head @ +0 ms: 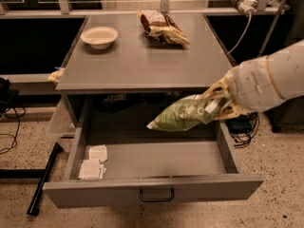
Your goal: Pick green jalapeno chip bag from top drawer and place on counter
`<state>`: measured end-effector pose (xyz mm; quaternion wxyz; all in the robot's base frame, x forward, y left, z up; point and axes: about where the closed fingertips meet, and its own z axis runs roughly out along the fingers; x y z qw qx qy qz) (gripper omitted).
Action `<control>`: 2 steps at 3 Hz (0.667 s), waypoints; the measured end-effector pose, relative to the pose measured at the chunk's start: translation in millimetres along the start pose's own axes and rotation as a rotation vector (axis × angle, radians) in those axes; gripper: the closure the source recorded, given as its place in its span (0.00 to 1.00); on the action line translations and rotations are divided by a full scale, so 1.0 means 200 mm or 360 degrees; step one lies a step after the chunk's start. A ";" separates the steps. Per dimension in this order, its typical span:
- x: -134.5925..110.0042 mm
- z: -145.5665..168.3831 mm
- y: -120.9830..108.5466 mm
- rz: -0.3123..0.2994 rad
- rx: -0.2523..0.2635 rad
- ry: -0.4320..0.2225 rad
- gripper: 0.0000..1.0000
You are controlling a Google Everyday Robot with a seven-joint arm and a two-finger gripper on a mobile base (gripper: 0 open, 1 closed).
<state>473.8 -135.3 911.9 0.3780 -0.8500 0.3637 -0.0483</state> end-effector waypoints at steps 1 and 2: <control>0.05 0.22 0.17 -0.0207 -0.0052 0.0112 1.00; 0.11 0.26 0.15 -0.0249 -0.0006 0.0200 1.00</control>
Offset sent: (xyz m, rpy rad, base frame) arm 0.0014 0.0044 -0.0456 -0.0876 -0.0684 0.0441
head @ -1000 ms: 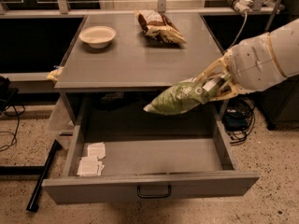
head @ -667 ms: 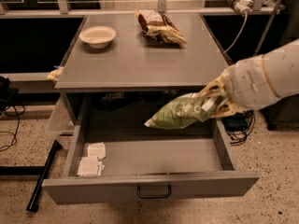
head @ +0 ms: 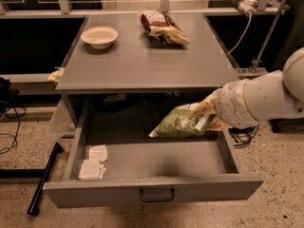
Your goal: Pick green jalapeno chip bag from top drawer and place on counter
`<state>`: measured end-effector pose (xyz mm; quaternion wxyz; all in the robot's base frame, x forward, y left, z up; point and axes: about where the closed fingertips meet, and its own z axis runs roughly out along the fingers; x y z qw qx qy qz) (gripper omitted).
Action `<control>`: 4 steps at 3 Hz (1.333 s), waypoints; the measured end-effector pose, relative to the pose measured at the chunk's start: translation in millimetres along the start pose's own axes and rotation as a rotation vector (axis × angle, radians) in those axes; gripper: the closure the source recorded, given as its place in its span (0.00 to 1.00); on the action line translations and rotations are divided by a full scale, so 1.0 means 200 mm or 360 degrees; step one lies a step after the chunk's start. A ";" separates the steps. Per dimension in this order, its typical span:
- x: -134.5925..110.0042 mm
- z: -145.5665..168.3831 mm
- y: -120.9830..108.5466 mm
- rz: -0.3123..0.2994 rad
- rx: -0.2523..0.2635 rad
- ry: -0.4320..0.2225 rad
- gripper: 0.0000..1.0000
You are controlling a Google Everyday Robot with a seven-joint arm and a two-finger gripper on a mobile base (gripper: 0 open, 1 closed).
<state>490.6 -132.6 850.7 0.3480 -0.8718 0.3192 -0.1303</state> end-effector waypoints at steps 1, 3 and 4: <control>-0.01 0.01 0.03 -0.0057 -0.0013 0.0038 1.00; -0.01 0.33 0.18 -0.0212 -0.0026 0.0094 1.00; 0.04 0.54 0.13 -0.0286 0.0047 0.0140 1.00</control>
Offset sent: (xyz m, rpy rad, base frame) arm 0.0048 0.0061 -0.0820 -0.0982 -0.1035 0.0525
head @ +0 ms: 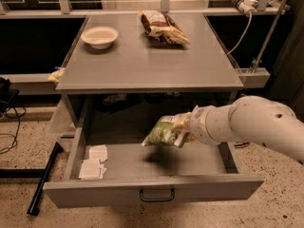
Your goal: Pick green jalapeno chip bag from top drawer and place on counter
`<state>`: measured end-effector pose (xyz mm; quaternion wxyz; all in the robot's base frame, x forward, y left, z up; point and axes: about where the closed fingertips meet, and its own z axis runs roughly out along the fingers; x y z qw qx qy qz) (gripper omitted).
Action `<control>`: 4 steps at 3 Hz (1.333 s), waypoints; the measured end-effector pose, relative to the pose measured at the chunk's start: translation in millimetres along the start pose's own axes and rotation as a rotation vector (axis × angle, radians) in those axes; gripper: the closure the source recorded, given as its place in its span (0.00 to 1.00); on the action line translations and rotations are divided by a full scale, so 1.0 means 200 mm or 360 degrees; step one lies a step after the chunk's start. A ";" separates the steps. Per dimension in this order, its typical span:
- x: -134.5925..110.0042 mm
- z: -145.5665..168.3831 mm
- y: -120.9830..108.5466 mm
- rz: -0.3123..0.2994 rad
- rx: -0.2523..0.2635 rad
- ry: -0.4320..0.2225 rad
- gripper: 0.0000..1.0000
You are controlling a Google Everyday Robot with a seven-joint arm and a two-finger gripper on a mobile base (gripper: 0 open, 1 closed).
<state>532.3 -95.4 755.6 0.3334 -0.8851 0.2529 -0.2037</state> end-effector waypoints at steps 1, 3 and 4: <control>0.00 0.00 0.00 0.0000 0.0000 0.0000 1.00; 0.00 0.00 0.00 0.0000 0.0000 0.0000 0.59; 0.00 0.00 0.00 0.0000 0.0000 0.0000 0.35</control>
Offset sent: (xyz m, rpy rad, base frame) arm 0.0000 0.0000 0.0000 0.0000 0.0000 0.0000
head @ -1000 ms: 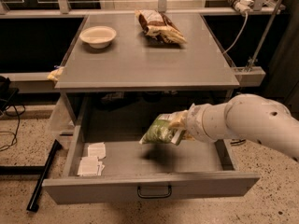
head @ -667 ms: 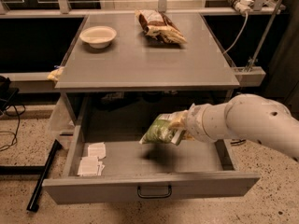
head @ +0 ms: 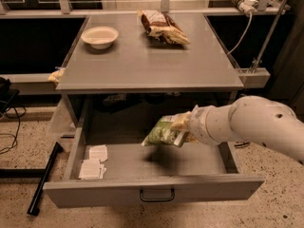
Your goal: Pick green jalapeno chip bag from top drawer and place on counter
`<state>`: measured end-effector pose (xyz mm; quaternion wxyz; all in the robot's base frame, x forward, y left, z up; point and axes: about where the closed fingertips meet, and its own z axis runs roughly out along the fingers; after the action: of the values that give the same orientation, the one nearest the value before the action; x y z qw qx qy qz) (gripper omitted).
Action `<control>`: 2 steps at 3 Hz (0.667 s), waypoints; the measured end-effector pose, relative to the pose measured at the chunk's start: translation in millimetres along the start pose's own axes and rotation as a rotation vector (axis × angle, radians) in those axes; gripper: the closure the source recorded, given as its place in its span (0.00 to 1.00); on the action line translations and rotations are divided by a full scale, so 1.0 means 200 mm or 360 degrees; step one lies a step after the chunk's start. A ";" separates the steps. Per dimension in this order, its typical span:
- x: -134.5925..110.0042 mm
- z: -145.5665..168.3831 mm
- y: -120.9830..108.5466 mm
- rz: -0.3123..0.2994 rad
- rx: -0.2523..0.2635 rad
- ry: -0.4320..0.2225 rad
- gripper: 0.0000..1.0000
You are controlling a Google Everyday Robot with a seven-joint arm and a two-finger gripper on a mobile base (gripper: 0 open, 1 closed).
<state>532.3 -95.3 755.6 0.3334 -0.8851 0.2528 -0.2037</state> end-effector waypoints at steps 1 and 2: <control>0.00 0.00 0.00 0.0000 0.0000 0.0000 0.13; 0.00 0.00 0.00 0.0000 0.0000 0.0000 0.00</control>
Offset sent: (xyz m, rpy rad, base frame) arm 0.0000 0.0000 0.0000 0.0000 0.0000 0.0000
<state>532.2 -95.1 755.6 0.3334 -0.8852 0.2526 -0.2037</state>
